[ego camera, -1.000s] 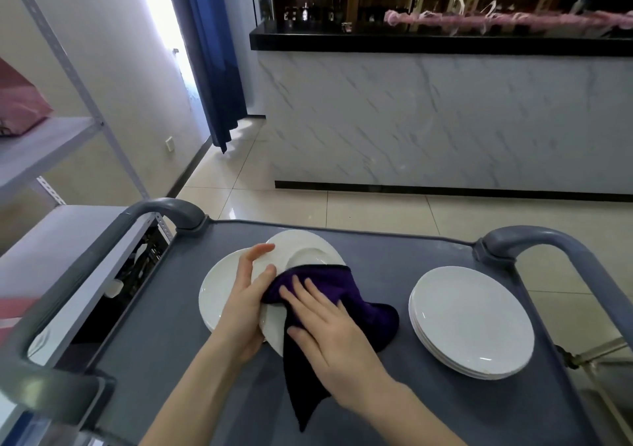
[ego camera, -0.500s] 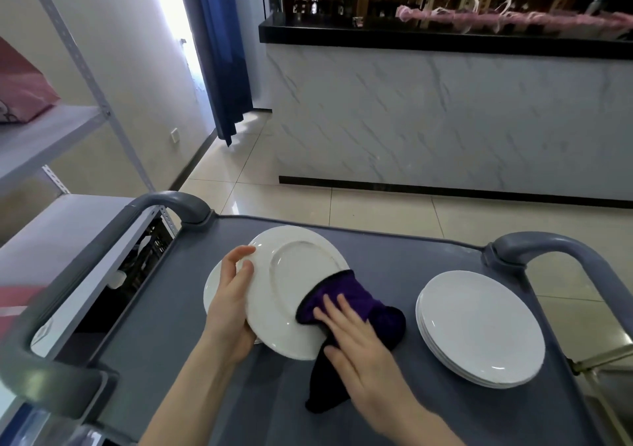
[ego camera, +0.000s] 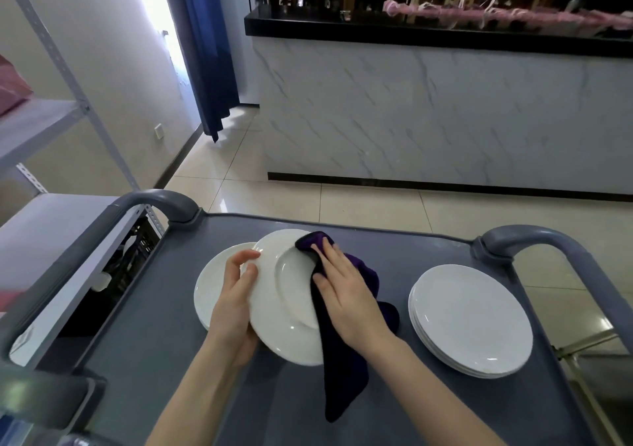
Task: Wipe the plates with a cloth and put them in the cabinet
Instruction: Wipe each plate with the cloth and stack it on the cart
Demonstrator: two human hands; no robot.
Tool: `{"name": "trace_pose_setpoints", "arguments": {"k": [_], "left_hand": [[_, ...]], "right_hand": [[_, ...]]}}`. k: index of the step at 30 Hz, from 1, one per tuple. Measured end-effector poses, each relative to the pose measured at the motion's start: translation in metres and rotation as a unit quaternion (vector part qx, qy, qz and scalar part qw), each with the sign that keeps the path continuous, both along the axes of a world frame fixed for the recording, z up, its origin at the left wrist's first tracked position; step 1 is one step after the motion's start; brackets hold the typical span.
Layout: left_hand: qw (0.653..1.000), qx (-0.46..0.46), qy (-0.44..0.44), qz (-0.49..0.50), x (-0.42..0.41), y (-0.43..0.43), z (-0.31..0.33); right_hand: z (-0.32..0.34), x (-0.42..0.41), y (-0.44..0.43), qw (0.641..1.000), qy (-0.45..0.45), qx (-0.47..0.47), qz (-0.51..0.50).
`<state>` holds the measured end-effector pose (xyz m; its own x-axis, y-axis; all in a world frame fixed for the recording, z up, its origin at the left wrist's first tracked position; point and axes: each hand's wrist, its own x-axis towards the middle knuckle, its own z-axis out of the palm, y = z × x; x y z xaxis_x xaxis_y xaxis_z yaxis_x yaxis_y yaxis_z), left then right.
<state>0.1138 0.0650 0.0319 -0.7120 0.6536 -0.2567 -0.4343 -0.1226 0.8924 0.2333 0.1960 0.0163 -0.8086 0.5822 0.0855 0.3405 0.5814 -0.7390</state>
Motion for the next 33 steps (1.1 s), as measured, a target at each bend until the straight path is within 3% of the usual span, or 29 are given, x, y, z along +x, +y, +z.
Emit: {"name": "trace_pose_setpoints", "arguments": {"k": [3,6,13,18,24,28,33], "left_hand": [[1.000,0.002,-0.016,0.022,-0.008,-0.004,-0.002],[0.999,0.001,-0.025,0.045,-0.017,-0.007,-0.004],[0.999,0.002,-0.021,0.044,-0.016,0.004,-0.004],[0.998,0.000,-0.024,0.055,-0.019,-0.002,-0.005],[1.000,0.003,-0.015,-0.003,-0.022,-0.011,0.000],[0.999,0.020,0.014,-0.048,-0.021,-0.011,0.003],[0.997,-0.004,0.027,-0.078,-0.012,-0.009,-0.001]], "right_hand": [[-0.007,0.020,-0.005,0.997,0.033,-0.075,-0.010],[-0.015,0.041,-0.020,0.995,0.043,-0.088,-0.004],[-0.010,0.031,-0.063,0.995,0.010,0.048,0.088],[-0.015,0.037,-0.060,0.990,-0.005,0.088,0.112],[-0.020,0.044,-0.034,0.997,0.064,-0.036,-0.011],[0.004,0.016,-0.011,0.994,0.070,-0.069,-0.051],[0.018,-0.015,-0.019,0.996,-0.004,0.073,0.048]]}}
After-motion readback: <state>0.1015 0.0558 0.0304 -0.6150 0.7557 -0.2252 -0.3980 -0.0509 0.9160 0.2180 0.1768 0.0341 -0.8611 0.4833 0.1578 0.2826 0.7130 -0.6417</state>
